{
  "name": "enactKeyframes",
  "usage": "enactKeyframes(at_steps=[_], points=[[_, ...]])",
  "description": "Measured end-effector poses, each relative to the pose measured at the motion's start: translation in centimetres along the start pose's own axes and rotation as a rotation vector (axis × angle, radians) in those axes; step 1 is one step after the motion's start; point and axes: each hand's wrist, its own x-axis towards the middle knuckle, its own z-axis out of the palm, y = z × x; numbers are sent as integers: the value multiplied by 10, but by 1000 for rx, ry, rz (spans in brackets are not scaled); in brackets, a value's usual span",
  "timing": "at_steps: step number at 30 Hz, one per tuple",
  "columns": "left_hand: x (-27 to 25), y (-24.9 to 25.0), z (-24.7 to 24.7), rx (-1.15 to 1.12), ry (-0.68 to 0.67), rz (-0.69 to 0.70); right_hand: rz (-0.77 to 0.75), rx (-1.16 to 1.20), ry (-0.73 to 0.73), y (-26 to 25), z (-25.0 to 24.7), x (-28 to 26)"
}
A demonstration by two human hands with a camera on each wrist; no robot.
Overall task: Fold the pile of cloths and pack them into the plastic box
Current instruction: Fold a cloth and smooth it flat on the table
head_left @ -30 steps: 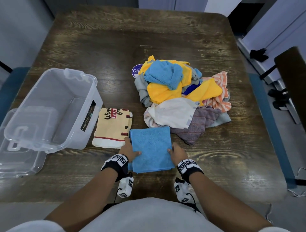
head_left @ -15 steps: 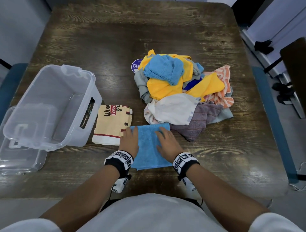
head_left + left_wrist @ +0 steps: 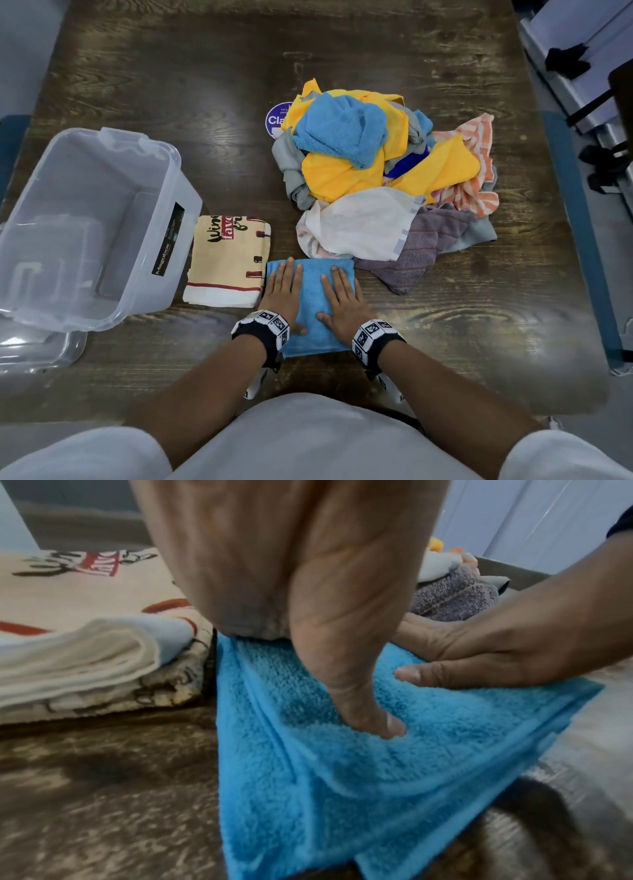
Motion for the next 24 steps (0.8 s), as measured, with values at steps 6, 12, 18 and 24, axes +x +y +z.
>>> enactKeyframes(at_steps=[6,12,18,24], points=[[2,24,-20,5,-98,-117,53,-181,-47,-26,-41,9],[5,24,-13,17,-51,-140,40,80,-45,-4,-138,47],[23,20,-50,46,-81,-78,97,186,376,15,-193,78],[39,-3,-59,5,-38,-94,192,-18,728,32,-217,112]])
